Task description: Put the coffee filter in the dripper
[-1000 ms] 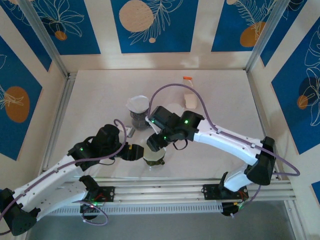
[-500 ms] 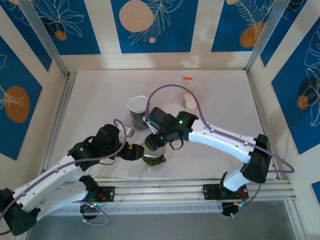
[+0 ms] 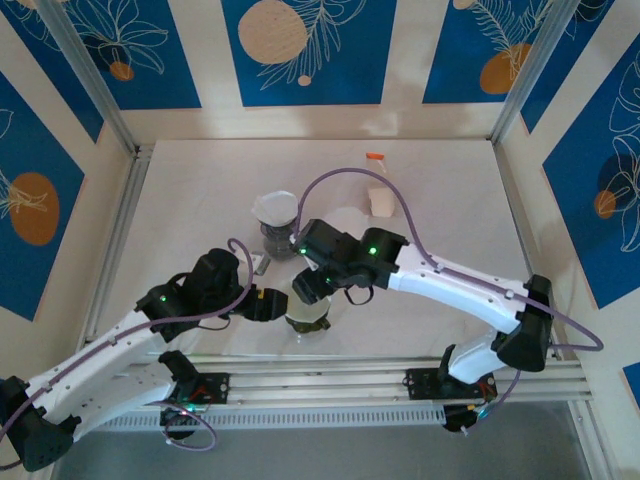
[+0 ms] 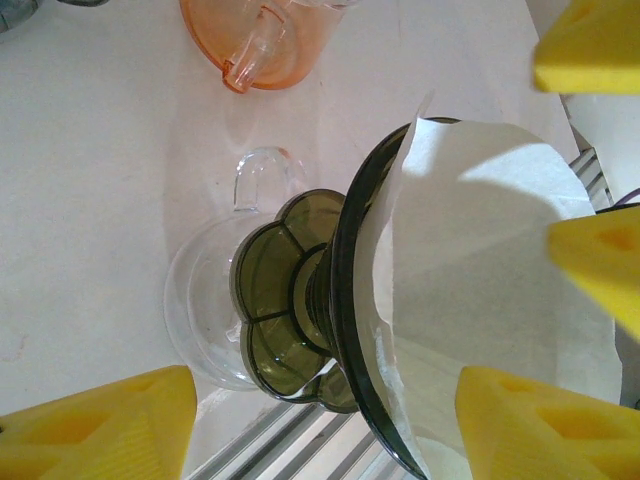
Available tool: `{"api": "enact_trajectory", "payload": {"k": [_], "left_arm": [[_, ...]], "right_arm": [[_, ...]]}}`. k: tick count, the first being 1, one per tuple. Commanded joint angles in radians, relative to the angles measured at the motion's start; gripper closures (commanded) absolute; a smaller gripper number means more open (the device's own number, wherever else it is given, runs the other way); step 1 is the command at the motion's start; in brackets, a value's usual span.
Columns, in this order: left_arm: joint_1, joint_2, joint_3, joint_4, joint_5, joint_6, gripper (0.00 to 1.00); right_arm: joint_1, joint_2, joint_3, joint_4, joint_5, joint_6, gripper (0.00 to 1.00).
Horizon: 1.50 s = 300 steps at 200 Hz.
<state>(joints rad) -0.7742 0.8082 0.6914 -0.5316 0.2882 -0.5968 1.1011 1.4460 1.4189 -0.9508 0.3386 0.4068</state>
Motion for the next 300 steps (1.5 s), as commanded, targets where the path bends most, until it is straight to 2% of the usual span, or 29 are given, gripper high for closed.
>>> {"api": "enact_trajectory", "payload": {"k": [1, 54, 114, 300], "left_arm": [[0.012, -0.014, 0.000, -0.001, 0.006, -0.012, 0.31], [0.012, -0.049, 0.048, -0.022, -0.021, -0.017, 0.24], [0.012, -0.142, 0.078, -0.085, -0.158, 0.003, 0.13], [0.011, -0.153, 0.021, -0.074, -0.165, -0.014, 0.12]], "right_arm": [[-0.011, -0.032, 0.031, -0.042, -0.015, 0.043, 0.39], [-0.006, 0.021, 0.015, -0.080, -0.073, 0.067, 0.39], [-0.008, 0.096, 0.015, -0.090, -0.092, 0.057, 0.39], [0.023, 0.203, -0.042, -0.073, 0.001, 0.047, 0.39]]}}
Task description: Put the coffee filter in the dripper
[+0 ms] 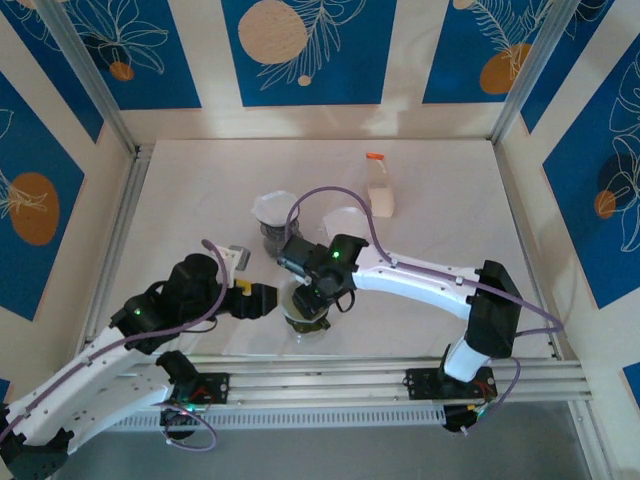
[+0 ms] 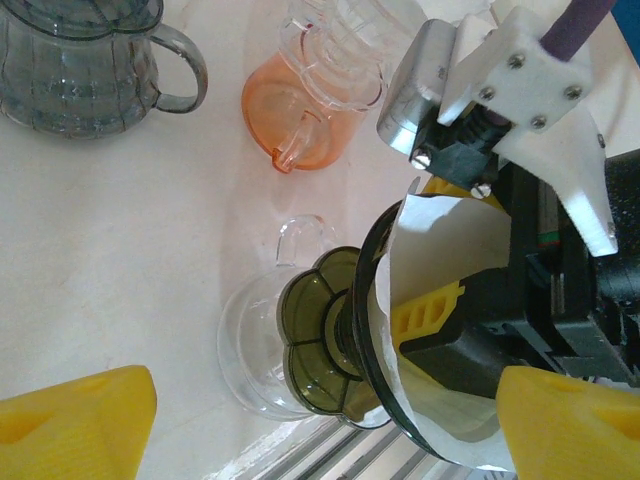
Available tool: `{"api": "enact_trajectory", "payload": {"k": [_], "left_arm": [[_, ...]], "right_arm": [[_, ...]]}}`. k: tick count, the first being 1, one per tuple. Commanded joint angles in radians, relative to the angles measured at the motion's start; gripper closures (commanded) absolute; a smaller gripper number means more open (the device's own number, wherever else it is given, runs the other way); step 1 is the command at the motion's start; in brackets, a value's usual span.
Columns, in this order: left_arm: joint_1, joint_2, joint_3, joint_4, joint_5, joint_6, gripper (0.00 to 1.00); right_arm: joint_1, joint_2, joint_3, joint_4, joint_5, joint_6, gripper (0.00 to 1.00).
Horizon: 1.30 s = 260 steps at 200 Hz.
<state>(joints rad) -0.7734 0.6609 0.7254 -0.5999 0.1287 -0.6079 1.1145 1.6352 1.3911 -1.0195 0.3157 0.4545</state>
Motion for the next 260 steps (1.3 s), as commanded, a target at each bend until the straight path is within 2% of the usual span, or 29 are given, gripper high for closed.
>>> {"api": "enact_trajectory", "payload": {"k": [1, 108, 260], "left_arm": [[0.011, -0.006, -0.014, -0.006, -0.005, -0.002, 0.12], [0.010, 0.073, -0.066, 0.093, 0.101, -0.012, 0.09], [0.011, 0.092, -0.080, 0.054, 0.096, -0.015, 0.17]], "right_arm": [[0.009, 0.014, -0.014, -0.004, 0.024, -0.002, 0.39], [0.014, 0.030, -0.030, -0.001, 0.050, -0.001, 0.39], [0.022, 0.007, -0.009, -0.006, 0.072, 0.003, 0.39]]}}
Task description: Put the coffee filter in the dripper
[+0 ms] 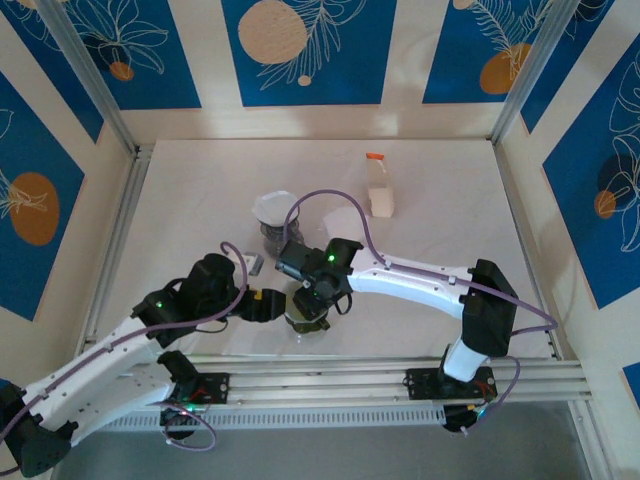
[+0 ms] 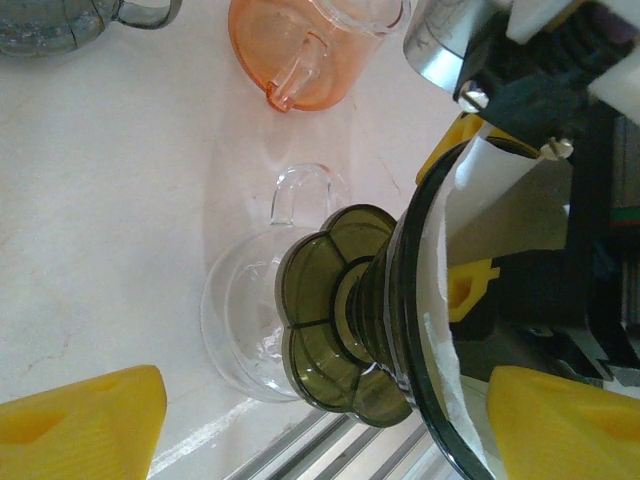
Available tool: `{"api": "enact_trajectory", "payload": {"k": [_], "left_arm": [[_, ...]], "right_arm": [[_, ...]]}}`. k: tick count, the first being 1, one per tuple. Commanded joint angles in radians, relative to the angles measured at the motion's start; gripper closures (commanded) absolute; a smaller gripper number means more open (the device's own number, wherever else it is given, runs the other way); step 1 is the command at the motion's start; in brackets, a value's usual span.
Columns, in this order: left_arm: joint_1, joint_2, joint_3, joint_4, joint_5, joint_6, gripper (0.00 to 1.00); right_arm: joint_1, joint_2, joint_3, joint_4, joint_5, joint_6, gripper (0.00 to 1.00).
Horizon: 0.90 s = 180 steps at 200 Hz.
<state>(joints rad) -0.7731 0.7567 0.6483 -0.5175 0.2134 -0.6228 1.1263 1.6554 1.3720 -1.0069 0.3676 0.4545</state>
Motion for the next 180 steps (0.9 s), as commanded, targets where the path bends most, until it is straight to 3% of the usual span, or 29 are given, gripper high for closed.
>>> {"api": "enact_trajectory", "payload": {"k": [1, 125, 180], "left_arm": [[0.011, -0.003, -0.003, -0.029, 0.012, -0.001, 0.17], [0.010, -0.003, 0.001, -0.028, 0.006, -0.003, 0.17], [0.011, -0.056, 0.060, 0.025, 0.010, 0.007, 0.06]], "right_arm": [[0.012, -0.014, 0.012, -0.021, 0.021, 0.003, 0.39], [0.036, -0.118, 0.160, -0.130, 0.144, 0.015, 0.38], [0.036, -0.293, 0.158, -0.067, 0.326, 0.016, 0.38]]}}
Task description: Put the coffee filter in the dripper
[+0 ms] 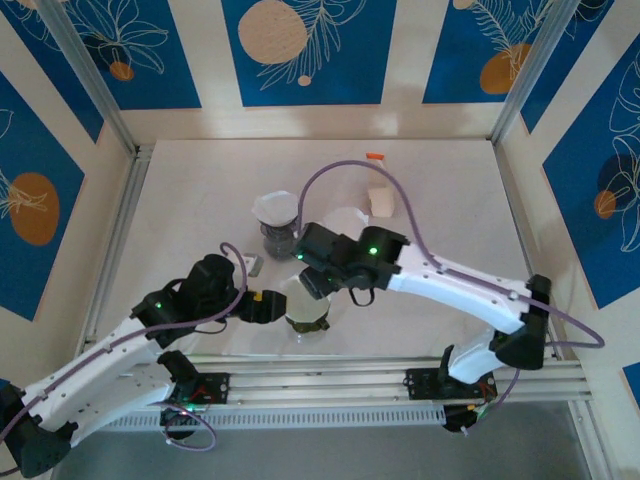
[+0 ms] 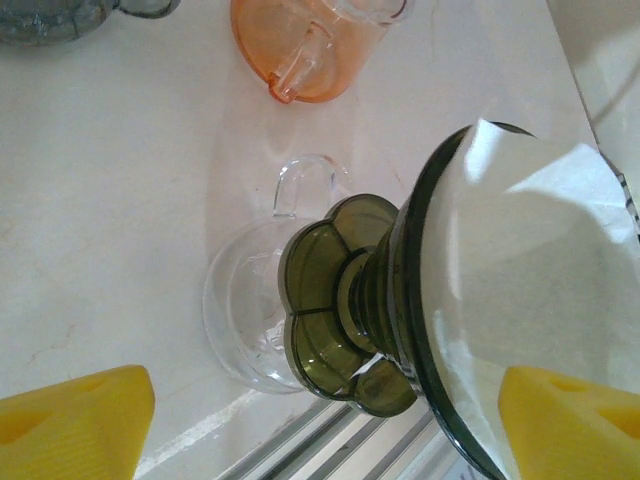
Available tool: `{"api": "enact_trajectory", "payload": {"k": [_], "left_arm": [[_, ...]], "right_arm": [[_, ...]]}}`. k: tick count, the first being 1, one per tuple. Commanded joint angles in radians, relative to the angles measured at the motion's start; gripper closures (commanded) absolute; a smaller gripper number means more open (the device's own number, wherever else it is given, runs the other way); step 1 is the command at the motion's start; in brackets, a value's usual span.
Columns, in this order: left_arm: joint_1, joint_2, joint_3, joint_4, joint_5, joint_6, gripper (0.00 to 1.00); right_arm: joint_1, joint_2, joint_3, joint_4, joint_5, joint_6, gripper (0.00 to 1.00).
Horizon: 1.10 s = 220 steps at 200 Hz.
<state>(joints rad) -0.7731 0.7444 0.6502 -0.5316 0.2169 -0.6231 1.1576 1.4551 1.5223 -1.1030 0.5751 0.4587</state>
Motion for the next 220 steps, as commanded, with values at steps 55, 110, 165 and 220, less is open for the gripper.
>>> {"api": "enact_trajectory", "payload": {"k": [55, 110, 165, 220], "left_arm": [[0.010, -0.140, 0.138, 0.000, -0.144, 0.039, 0.00], [0.014, -0.287, 0.059, -0.052, -0.539, 0.104, 0.00], [0.167, -0.223, 0.036, 0.004, -0.616, 0.168, 0.00], [0.410, -0.126, -0.140, 0.353, -0.618, 0.124, 0.00]], "right_arm": [[-0.032, -0.237, -0.065, 0.105, 0.193, -0.009, 0.38], [-0.117, -0.373, -0.242, 0.202, 0.212, 0.038, 0.30], [-0.291, -0.521, -0.434, 0.348, 0.233, 0.093, 0.17], [-0.460, -0.592, -0.542, 0.473, 0.172, 0.109, 0.01]]}}
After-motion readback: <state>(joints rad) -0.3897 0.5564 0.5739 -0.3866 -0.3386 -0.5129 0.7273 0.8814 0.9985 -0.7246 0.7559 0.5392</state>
